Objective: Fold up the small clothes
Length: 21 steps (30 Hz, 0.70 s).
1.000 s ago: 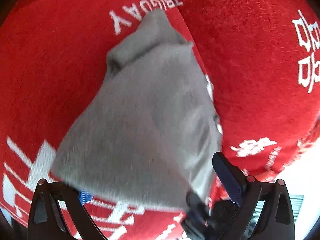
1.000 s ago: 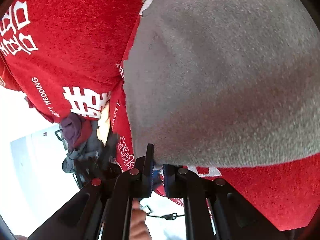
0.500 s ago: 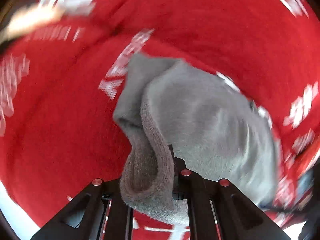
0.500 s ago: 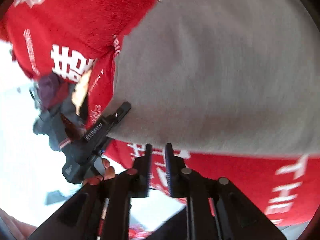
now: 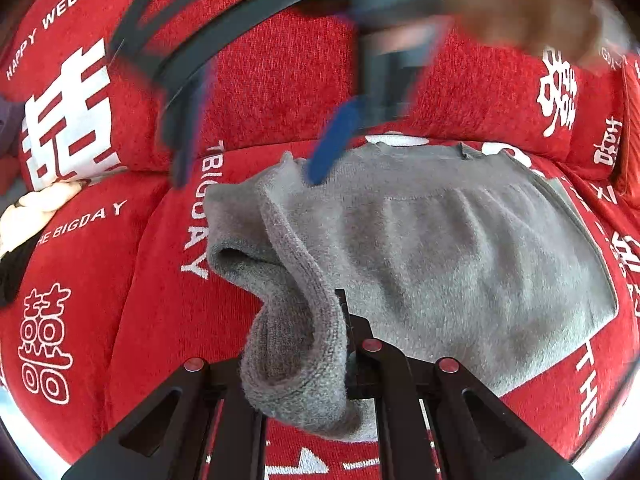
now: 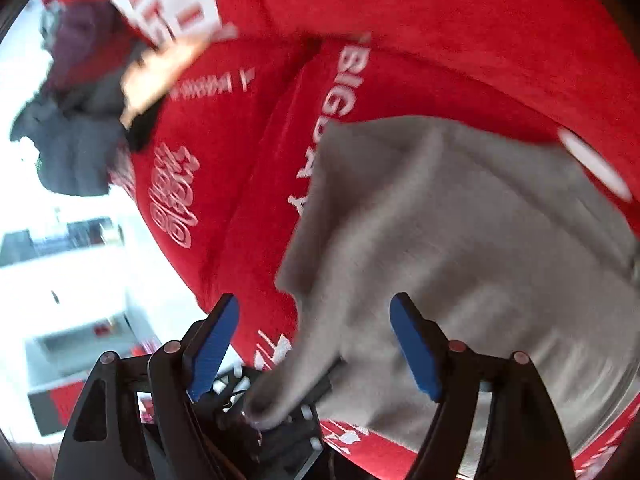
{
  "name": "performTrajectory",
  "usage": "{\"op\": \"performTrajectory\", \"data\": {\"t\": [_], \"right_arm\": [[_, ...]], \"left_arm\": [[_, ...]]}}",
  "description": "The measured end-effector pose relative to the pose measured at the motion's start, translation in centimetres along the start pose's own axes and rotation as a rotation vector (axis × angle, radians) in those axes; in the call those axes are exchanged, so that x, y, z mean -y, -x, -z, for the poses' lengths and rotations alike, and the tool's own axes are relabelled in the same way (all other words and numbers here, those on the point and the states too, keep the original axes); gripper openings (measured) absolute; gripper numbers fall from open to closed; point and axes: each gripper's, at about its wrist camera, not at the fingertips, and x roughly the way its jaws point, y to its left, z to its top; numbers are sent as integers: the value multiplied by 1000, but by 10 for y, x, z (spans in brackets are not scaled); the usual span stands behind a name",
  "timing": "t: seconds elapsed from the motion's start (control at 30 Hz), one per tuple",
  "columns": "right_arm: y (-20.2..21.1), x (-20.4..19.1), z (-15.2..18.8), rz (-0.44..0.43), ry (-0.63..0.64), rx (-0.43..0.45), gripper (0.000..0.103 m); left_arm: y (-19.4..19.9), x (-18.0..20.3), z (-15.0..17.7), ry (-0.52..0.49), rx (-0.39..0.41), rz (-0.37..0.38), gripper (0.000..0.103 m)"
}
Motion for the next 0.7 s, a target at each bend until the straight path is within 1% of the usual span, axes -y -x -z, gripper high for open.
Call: {"op": "performTrajectory", "data": {"t": [0.07,0.17,0.23,0.33,0.4,0.43,0.47,0.5,0.53,0.6,0.7], "right_arm": [[-19,-15,-18,62,30,-61,83],[-51,-38,-36,169,100,-167,85],[-73,-49,-41,276,145,-231,85],[-95,-52,-42,380,176,-280,85],[-105,-49,-42,410,177,-301,85],[-109,-47,-41,430,184,-297,70],[-110,-45,-39,462,200,-280,36],[-108,-42,-37,498,215,-256,22],[-102,-39,-35,502,220,-218,15],[-82,-31,-28,407,186,-144,15],[-44,-14,-8,259,143,-10,15]], "left_arm": [[3,-2,2,3,4,5,11],[3,-2,4,2,8,9,11],[3,-3,4,5,9,12,11],[3,-4,5,10,10,15,11],[4,-4,5,11,10,15,11],[4,-5,4,14,9,17,11],[5,-5,4,19,6,21,11],[6,-5,4,25,6,26,11],[9,-6,3,29,11,31,11],[17,-3,-2,30,26,42,11],[34,7,-12,17,59,64,11]]}}
